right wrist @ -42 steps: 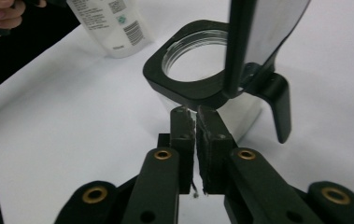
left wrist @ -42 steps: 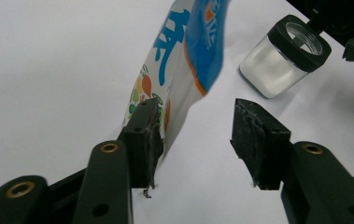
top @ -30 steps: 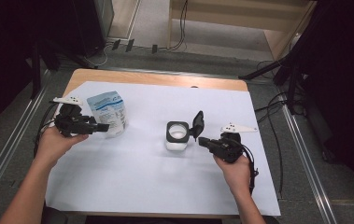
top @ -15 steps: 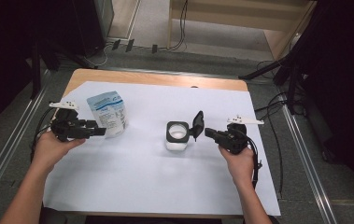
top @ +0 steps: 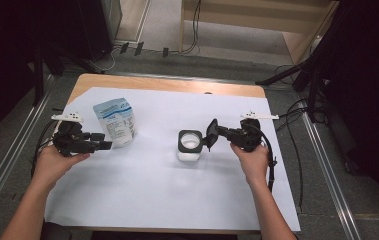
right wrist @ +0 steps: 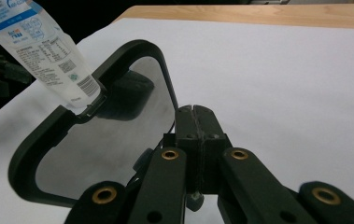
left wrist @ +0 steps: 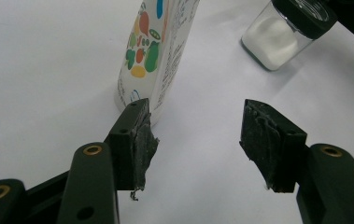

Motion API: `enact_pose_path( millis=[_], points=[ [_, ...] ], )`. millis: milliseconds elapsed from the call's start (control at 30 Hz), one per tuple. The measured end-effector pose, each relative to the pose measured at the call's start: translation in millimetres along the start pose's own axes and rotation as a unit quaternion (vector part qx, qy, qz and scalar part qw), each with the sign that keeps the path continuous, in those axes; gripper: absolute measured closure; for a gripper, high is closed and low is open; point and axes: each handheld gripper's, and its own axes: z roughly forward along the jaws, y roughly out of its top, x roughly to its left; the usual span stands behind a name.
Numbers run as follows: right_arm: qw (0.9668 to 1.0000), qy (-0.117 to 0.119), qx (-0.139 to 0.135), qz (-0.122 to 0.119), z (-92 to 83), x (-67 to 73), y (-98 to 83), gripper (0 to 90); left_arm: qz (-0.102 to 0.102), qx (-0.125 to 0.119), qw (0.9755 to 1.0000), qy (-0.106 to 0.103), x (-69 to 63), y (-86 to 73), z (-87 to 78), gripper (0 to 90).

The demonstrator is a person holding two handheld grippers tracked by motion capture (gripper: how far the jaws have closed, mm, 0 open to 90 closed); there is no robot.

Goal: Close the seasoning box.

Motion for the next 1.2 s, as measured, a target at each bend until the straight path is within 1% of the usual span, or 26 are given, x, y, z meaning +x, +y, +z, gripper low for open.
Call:
enact_pose_path(
  millis=[67, 100, 133, 167, 233, 300, 400, 667, 833, 867, 967, 1100, 1167, 1200],
  points=[
    [1.0000, 0.005, -0.001, -0.001, 1.5, 1.4, -1.7, 90.0, 0.001, -0.002, 1.0000, 0.000, 0.2, 0.0, 0.6, 43.8],
    [1.0000, 0.006, -0.003, -0.002, 2.1, 2.5, -2.2, 90.0, 0.001, -0.001, 1.0000, -0.004, 2.1, 0.3, 1.1, 43.8],
    [0.9999, 0.009, -0.002, -0.004, 2.4, 3.5, -2.4, 90.0, -0.002, -0.004, 1.0000, -0.003, 2.9, 0.2, 1.6, 44.0],
    [0.9999, 0.008, -0.002, -0.006, 2.4, 4.7, -2.4, 90.0, -0.004, -0.002, 0.9999, -0.010, 3.6, 0.3, 1.2, 44.1],
    [0.9999, 0.010, -0.004, -0.008, 2.6, 5.9, -2.7, 90.0, -0.001, -0.004, 1.0000, -0.003, 2.9, 0.3, 1.6, 44.2],
    [0.9999, 0.012, -0.003, -0.008, 2.8, 7.0, -3.0, 90.0, -0.001, -0.003, 1.0000, -0.005, 3.1, 0.3, 1.6, 44.2],
    [0.9999, 0.008, -0.003, -0.011, 2.9, 8.7, -2.9, 90.0, -0.001, 0.000, 1.0000, -0.002, 3.5, 0.2, 3.0, 44.2],
    [0.9999, 0.008, -0.006, -0.009, 2.2, 11.9, -2.6, 90.0, 0.000, 0.003, 1.0000, -0.005, 4.9, 0.2, 3.8, 44.4],
    [0.9998, 0.006, -0.012, -0.016, 0.5, 16.6, -1.9, 90.0, -0.002, 0.002, 1.0000, -0.003, 4.5, 0.2, 4.3, 44.6],
    [0.9997, 0.006, -0.012, -0.020, 0.4, 17.4, -1.7, 90.0, -0.002, 0.002, 1.0000, -0.002, 4.5, 0.2, 4.1, 44.6],
    [0.9996, 0.010, -0.014, -0.021, -0.1, 19.5, -1.4, 90.0, -0.002, 0.002, 1.0000, -0.002, 4.6, 0.2, 4.1, 44.7],
    [0.9996, 0.014, -0.013, -0.020, 0.9, 22.5, -3.5, 89.7, 0.000, 0.008, 1.0000, -0.002, 5.3, 0.1, 5.0, 44.8],
    [0.9995, 0.015, -0.011, -0.024, 2.0, 25.6, -5.4, 89.7, 0.000, 0.007, 1.0000, 0.000, 5.1, 0.0, 5.2, 44.8],
    [0.9996, 0.015, -0.010, -0.024, 2.6, 27.2, -5.9, 89.7, -0.004, 0.005, 1.0000, -0.004, 5.5, 0.0, 4.6, 44.8]
  ],
)
